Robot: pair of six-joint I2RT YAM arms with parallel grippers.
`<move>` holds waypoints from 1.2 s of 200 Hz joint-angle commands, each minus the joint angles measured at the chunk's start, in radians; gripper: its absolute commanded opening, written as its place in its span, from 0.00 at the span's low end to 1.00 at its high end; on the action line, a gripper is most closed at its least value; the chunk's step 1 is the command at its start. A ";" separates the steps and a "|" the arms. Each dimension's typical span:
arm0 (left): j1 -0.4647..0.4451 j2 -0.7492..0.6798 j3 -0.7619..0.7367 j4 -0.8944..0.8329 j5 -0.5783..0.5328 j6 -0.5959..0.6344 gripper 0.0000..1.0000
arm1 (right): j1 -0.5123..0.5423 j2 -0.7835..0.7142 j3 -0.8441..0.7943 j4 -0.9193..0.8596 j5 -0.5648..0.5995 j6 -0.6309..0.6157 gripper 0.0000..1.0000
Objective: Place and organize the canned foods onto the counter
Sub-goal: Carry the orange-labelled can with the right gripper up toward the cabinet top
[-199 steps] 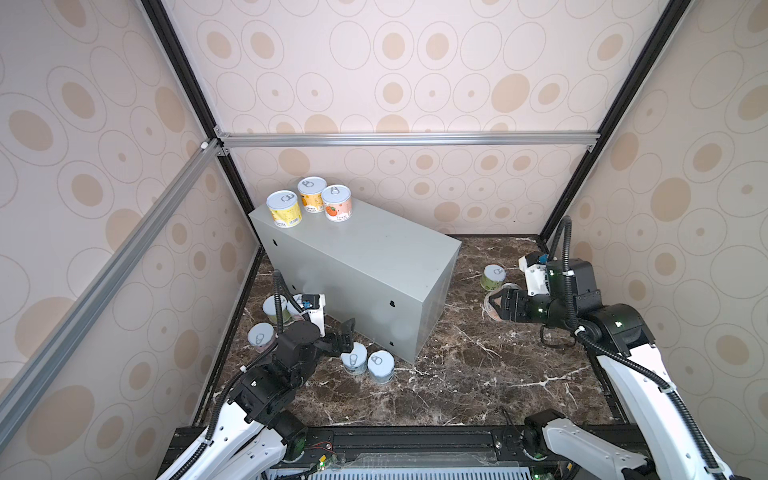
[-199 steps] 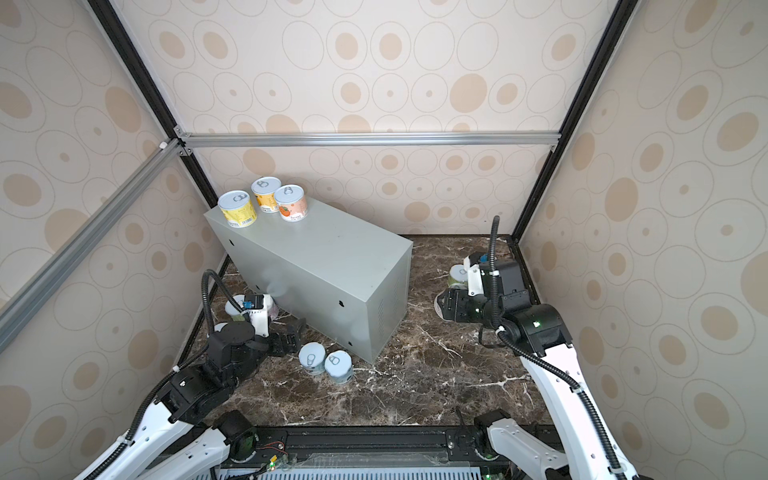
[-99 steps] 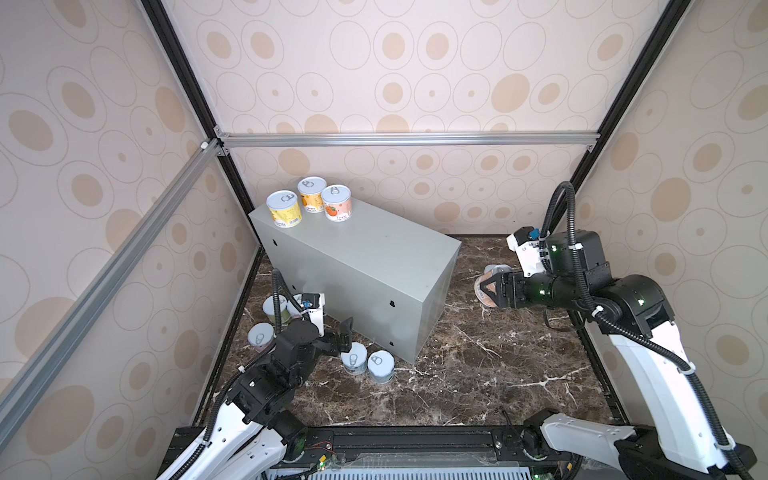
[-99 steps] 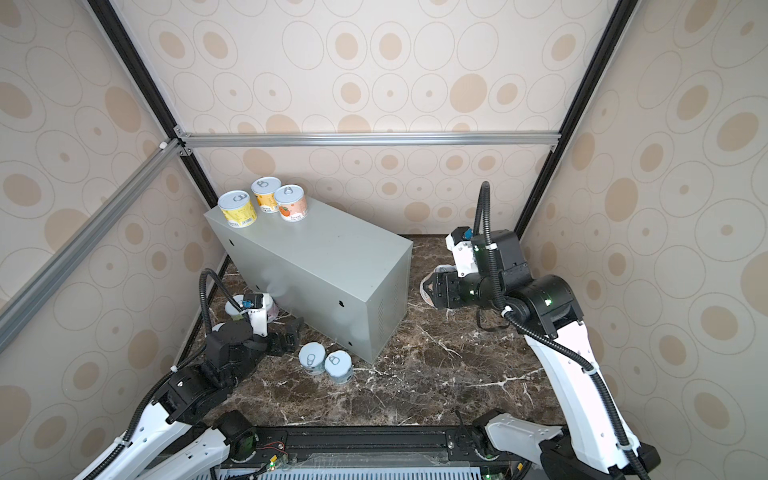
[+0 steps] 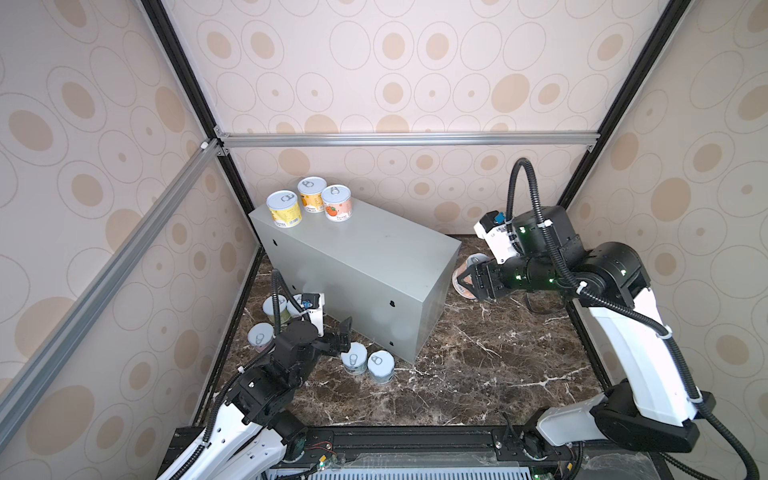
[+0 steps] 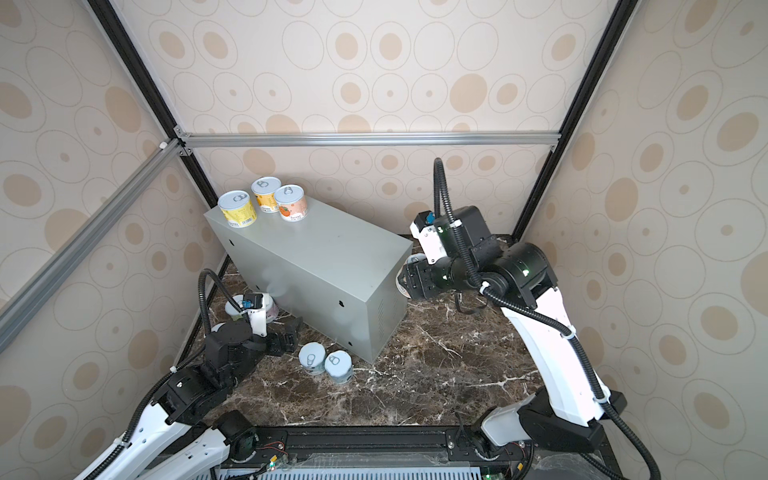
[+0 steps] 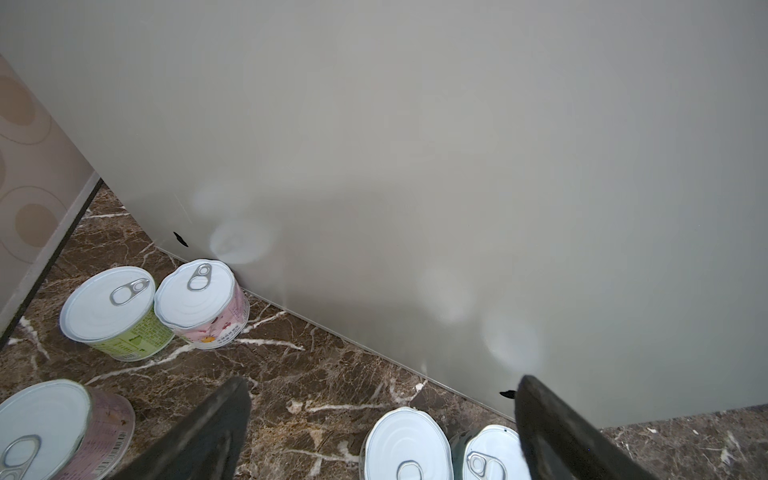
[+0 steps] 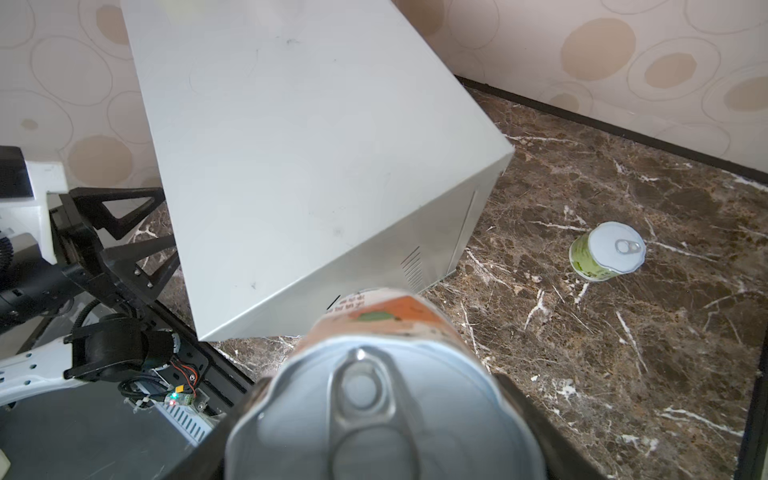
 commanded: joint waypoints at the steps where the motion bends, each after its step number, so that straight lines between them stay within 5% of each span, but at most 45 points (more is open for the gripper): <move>1: 0.003 -0.012 0.002 0.019 -0.014 0.032 0.99 | 0.035 0.030 0.082 -0.011 0.042 -0.022 0.38; 106: 0.004 -0.039 -0.031 0.043 -0.002 0.036 0.99 | 0.173 0.313 0.444 -0.104 0.087 -0.030 0.38; 240: 0.004 -0.096 -0.045 0.048 -0.008 0.037 0.99 | 0.221 0.470 0.474 -0.015 0.057 -0.021 0.51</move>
